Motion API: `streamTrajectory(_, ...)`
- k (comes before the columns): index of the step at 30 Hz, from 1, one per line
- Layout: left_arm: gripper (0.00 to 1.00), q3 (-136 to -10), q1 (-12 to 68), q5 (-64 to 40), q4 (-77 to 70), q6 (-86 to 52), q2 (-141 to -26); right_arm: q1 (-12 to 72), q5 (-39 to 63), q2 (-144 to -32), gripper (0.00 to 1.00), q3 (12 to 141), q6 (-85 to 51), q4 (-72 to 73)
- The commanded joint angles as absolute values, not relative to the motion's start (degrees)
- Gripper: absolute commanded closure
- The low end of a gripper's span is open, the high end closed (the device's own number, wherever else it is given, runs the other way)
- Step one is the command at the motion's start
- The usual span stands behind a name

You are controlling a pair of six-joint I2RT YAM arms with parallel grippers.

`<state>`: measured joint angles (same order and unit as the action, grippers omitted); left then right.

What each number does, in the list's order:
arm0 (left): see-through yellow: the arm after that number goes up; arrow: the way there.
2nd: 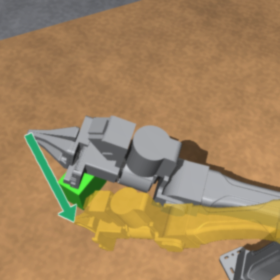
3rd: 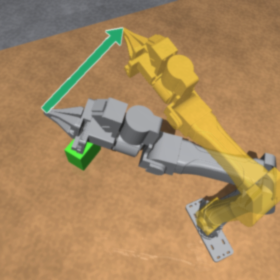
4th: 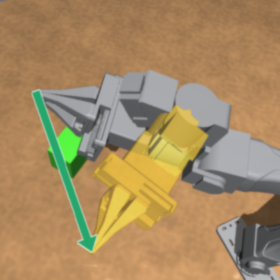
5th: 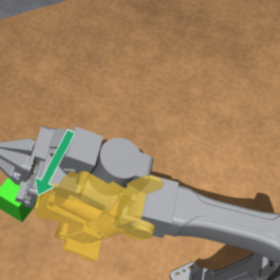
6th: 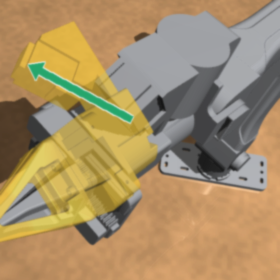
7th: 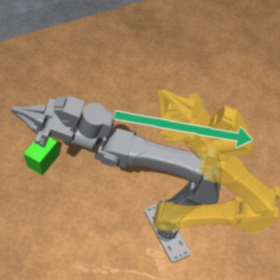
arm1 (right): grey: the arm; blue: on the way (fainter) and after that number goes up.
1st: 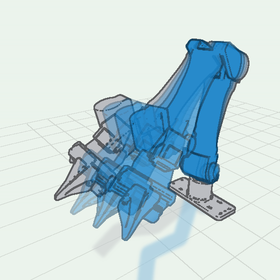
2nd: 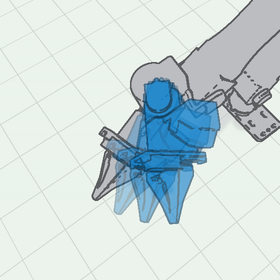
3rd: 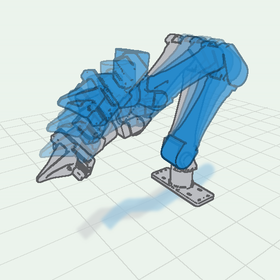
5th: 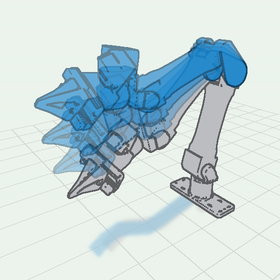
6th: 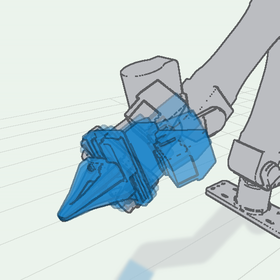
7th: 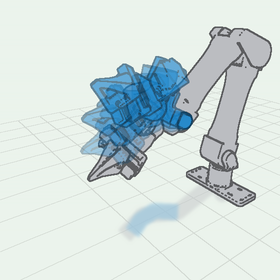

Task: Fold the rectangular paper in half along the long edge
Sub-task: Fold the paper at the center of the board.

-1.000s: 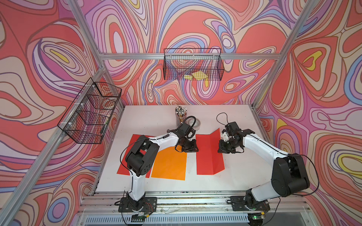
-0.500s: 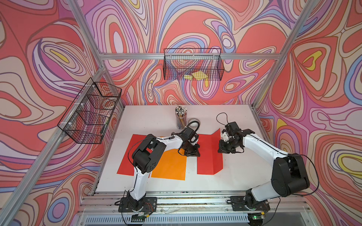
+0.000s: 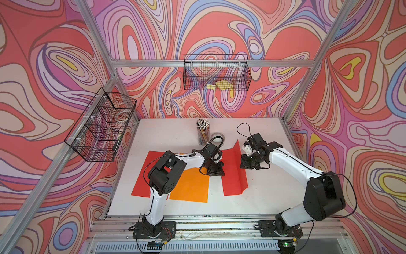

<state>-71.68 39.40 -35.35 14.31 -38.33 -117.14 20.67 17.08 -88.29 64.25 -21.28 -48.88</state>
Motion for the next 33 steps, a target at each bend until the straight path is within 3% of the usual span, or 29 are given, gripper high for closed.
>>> streamTrajectory(1, 1.00, -70.05, 39.82, -32.36, 15.66, -38.94, -119.09, 23.13, 15.97, -91.25, 1.00, 65.37, -22.78, -48.50)
streamTrajectory(33, 1.00, -69.61, 39.81, -32.55, 15.47, -39.24, -119.31, 27.29, 21.42, -103.45, 1.00, 60.75, -27.79, -33.95)
